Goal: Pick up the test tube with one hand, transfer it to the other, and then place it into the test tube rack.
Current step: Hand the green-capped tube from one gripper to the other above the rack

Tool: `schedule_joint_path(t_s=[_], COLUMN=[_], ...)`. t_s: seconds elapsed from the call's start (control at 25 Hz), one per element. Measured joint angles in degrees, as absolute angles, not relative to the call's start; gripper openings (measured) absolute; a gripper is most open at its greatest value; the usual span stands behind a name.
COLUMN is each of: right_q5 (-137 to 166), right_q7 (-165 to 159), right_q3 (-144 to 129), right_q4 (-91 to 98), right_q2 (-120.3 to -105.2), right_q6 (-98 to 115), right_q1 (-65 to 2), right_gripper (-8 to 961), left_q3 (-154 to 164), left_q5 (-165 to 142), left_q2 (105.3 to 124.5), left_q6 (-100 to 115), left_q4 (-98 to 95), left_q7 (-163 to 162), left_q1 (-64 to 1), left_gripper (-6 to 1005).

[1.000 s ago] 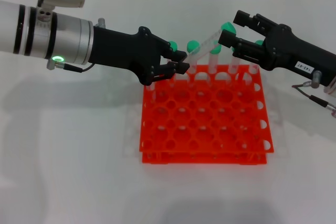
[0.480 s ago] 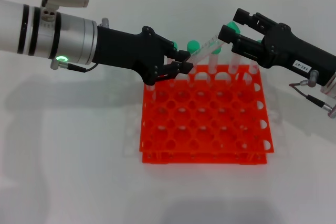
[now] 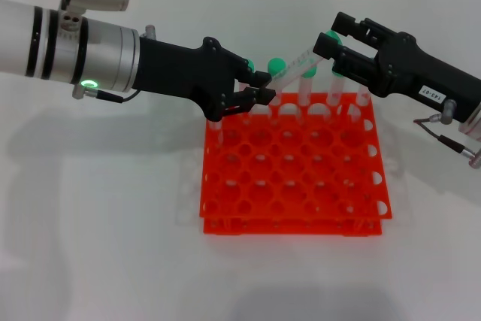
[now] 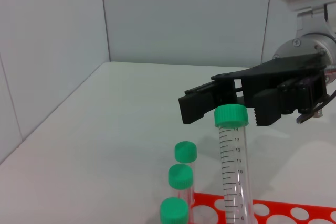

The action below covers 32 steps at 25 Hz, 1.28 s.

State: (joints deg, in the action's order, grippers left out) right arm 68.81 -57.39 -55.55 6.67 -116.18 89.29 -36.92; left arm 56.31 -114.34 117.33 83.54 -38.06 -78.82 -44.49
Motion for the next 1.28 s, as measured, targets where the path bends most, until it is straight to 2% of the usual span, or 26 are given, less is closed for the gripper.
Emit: schedule_joint_path(t_s=[1.28], right_q5=[69.18], right_q7=[-57.39], right_q3=[-55.64], right_q4=[6.68], right_q2=[-116.18], right_q6=[89.83], right_q1=[-37.64], right_gripper=[589], left_q3=[55.89], left_q5=[-114.16], left_q2=[117.58], left_q6=[82.71], left_q4=[-38.06], left_q7=[-77.52], left_q1=[-45.0], left_gripper=[145])
